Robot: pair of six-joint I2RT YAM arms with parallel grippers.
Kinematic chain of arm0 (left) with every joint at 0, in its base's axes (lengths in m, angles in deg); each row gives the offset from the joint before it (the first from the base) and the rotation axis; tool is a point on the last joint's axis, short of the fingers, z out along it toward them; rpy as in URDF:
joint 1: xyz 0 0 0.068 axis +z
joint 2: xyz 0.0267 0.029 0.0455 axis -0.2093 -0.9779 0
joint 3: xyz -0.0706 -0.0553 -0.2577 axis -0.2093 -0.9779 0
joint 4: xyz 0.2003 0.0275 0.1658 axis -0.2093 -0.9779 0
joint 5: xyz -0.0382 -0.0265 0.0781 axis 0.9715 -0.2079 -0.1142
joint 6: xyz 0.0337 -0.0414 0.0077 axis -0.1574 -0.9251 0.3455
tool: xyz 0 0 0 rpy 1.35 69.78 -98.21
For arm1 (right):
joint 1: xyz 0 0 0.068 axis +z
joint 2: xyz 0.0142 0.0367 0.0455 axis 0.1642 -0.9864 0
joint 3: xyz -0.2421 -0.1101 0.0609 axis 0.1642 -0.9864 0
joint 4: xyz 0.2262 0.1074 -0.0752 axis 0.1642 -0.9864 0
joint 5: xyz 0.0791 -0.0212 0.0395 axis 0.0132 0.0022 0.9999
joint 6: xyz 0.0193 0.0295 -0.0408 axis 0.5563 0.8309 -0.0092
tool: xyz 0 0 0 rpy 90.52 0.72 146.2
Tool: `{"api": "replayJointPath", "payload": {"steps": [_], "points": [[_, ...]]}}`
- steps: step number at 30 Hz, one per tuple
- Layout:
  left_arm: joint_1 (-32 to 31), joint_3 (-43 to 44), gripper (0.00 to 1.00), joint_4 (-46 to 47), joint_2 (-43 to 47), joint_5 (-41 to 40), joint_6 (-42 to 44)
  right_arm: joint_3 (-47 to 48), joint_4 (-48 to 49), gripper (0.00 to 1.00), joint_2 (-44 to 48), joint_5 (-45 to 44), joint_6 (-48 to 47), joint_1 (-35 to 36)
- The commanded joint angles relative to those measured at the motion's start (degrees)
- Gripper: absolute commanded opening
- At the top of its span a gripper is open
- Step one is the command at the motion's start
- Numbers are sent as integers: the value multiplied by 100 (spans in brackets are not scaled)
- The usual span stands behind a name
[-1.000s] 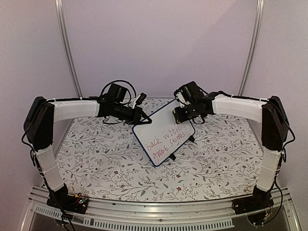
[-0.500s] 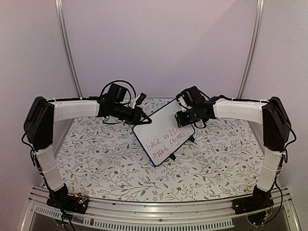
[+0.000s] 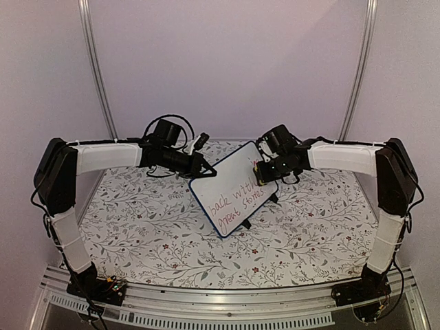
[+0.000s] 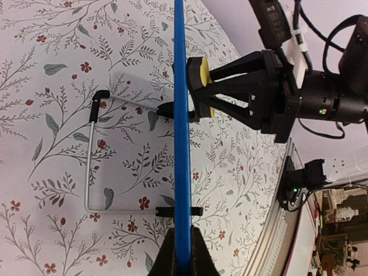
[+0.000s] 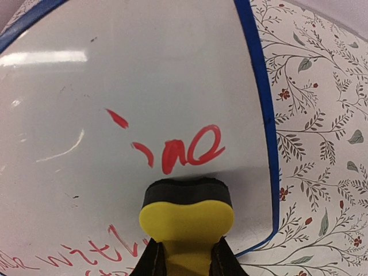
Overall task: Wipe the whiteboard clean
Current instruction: Erase the whiteboard at the center of the board.
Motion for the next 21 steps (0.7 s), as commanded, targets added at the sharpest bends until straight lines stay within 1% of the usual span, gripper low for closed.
{"api": "replayJointPath", "payload": {"steps": [1, 8, 13, 17, 21], "points": [[-177, 23, 0, -241, 21, 24, 425, 455, 276, 17, -307, 466, 60, -145], [-179, 32, 0, -258, 21, 2, 435, 946, 273, 17, -550, 855, 36, -197], [-177, 33, 0, -249, 10, 34, 424, 970, 276, 17, -559, 976, 29, -210], [-180, 34, 0, -236, -12, 77, 405, 969, 489, 17, -504, 1488, 12, -208], [-185, 24, 0, -232, -9, 63, 415, 995, 660, 17, -418, 1752, 52, -212]]}}
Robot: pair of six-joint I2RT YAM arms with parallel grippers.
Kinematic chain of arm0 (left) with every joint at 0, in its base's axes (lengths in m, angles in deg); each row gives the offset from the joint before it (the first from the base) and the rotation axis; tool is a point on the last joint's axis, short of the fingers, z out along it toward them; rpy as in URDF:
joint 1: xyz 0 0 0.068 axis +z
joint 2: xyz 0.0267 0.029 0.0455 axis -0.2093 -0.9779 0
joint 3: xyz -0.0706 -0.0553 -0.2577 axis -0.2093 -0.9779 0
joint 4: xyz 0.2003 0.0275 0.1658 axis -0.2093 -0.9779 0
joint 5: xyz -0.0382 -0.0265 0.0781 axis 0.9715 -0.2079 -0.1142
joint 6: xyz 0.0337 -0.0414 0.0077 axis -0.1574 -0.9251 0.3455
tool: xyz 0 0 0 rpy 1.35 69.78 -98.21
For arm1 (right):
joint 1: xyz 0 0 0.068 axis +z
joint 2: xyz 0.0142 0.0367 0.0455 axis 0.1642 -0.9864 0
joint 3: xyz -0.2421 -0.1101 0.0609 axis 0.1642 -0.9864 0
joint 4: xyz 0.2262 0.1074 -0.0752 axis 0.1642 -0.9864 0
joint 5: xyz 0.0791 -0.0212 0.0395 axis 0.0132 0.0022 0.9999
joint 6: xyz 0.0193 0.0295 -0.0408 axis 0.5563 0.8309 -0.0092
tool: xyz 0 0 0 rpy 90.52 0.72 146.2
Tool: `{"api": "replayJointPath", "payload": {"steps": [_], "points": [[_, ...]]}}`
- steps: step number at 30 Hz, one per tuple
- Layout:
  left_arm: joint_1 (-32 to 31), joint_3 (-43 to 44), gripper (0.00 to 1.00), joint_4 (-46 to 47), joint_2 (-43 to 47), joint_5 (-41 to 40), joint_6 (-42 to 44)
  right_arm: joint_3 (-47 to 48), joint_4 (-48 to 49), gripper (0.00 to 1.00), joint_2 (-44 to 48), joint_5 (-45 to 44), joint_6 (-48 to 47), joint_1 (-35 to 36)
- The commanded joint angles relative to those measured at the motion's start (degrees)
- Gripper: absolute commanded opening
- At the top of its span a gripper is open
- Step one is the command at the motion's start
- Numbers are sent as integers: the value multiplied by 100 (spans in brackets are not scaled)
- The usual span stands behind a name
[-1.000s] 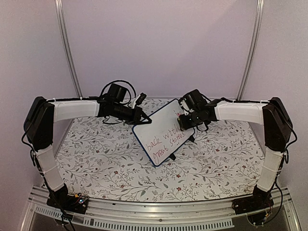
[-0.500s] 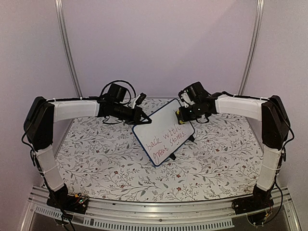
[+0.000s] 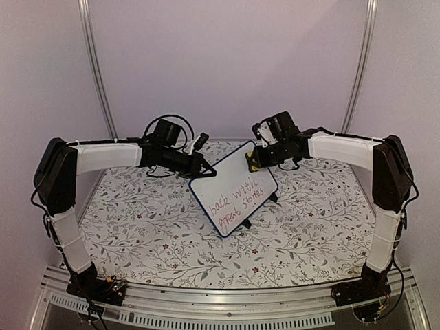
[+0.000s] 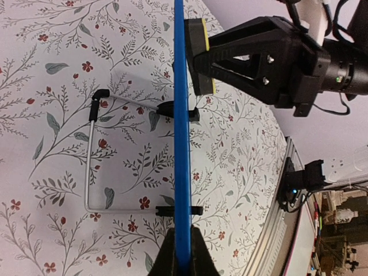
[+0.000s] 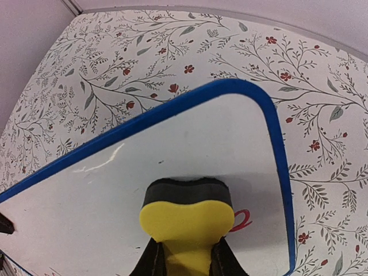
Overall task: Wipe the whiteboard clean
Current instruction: Erase the whiteboard at the center of the board.
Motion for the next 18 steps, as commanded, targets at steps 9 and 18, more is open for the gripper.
{"api": "replayJointPath", "payload": {"steps": [9, 18], "points": [[-181, 34, 0, -253, 14, 17, 484, 24, 270, 17, -165, 210, 122, 38], [-189, 33, 0, -253, 37, 37, 478, -802, 400, 17, 43, 396, 570, -389]]}}
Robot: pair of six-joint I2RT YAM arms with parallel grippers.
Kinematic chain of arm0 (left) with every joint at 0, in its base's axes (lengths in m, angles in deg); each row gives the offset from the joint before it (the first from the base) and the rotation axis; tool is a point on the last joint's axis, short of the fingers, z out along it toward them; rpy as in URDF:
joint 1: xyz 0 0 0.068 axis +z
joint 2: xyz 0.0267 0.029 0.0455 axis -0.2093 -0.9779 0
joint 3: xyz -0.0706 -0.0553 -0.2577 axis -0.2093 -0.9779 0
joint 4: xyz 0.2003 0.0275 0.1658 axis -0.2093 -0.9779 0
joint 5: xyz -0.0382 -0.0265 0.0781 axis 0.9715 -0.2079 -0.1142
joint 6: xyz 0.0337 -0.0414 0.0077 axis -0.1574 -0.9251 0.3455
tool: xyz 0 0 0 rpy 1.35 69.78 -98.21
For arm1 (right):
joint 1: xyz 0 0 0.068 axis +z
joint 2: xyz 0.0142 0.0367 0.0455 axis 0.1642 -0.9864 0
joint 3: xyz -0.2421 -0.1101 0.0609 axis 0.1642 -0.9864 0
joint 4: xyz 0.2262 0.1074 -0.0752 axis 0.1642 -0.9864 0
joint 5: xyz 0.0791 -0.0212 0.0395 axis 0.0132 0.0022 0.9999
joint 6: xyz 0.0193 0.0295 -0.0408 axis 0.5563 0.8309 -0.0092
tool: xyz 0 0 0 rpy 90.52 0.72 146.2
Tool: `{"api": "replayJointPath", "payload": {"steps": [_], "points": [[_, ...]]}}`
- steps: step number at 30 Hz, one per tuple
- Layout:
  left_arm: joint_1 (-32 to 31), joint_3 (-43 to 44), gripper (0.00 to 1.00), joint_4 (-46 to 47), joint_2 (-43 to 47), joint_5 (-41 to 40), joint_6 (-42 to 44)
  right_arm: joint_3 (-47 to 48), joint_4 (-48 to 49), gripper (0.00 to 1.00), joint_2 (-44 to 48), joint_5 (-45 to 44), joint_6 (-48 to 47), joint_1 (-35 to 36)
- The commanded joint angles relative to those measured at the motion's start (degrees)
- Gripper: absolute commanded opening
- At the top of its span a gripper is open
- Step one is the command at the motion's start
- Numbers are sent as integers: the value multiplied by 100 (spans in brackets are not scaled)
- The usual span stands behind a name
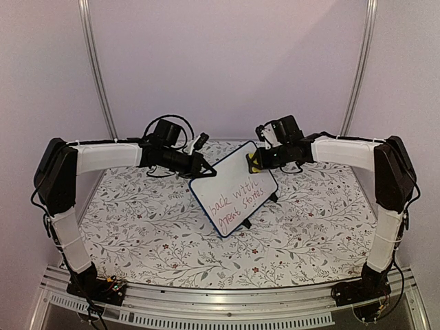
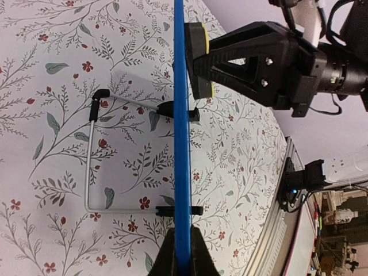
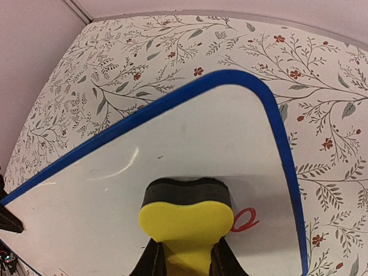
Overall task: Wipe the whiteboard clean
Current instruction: Erase the whiteboard at the center of the board.
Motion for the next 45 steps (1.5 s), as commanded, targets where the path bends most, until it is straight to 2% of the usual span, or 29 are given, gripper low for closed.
{"api": "replayJointPath", "payload": {"steps": [1, 13, 28, 45], "points": [[-188, 30, 0, -255, 43, 39, 479, -516, -152, 17, 0, 68, 353, -282], [-188, 44, 0, -255, 38, 87, 467, -1002, -98, 17, 223, 62, 403, -284], [-186, 48, 0, -267, 39, 71, 479, 59, -85, 17, -188, 468, 401, -251], [-186, 44, 0, -254, -18, 122, 458, -1477, 87, 17, 373, 82, 478, -214]]}}
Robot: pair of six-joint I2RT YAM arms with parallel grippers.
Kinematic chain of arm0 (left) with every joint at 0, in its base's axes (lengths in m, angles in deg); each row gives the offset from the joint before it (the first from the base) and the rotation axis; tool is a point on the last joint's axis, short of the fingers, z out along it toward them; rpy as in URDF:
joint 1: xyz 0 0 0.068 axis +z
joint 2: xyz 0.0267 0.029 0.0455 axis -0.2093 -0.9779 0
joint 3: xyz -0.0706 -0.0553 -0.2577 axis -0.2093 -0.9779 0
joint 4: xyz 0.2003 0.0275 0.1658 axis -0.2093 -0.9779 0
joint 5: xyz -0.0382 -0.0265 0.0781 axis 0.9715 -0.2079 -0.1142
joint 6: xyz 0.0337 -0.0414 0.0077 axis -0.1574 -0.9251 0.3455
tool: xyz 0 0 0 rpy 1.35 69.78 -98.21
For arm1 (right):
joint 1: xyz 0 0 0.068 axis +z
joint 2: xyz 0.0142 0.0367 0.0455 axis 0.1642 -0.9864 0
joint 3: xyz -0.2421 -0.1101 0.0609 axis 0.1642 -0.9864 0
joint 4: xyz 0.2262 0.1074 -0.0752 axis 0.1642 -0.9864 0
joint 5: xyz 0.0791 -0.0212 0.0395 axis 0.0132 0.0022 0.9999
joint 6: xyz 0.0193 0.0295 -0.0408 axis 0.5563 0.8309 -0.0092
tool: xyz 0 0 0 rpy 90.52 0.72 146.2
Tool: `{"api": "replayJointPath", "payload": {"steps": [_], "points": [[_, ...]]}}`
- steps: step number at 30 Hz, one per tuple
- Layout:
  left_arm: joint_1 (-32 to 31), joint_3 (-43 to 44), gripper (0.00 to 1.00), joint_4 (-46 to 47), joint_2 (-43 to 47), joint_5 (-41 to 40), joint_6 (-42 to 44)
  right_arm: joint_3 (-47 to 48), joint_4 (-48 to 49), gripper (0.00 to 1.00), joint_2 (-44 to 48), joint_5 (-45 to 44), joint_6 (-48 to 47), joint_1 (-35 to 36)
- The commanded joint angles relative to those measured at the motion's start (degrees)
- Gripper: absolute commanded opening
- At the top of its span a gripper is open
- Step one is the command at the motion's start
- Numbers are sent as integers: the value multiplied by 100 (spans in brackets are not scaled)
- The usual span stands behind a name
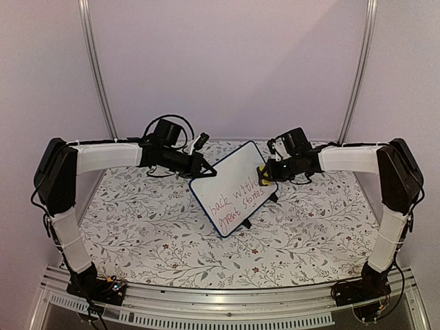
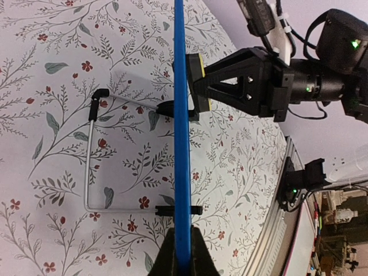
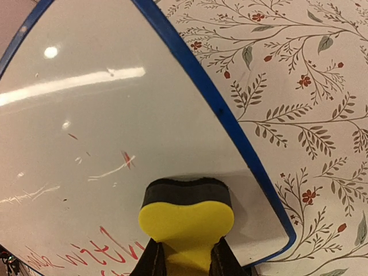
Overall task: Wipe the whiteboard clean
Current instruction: Erase the whiteboard at the center of the board.
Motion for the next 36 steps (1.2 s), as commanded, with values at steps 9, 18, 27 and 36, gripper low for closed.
{"api": "replayJointPath", "payload": {"steps": [9, 18, 27, 36], "points": [[-198, 22, 0, -229, -46, 67, 459, -205, -164, 17, 88, -274, 9, 72], [-197, 22, 0, -247, -10, 3, 496, 819, -264, 17, -344, -256, 18, -4], [-192, 31, 0, -280, 33, -36, 520, 929, -308, 17, -555, -6, 14, 6], [-193, 22, 0, -237, 12, 50, 477, -164, -305, 17, 50, -66, -76, 152]]}}
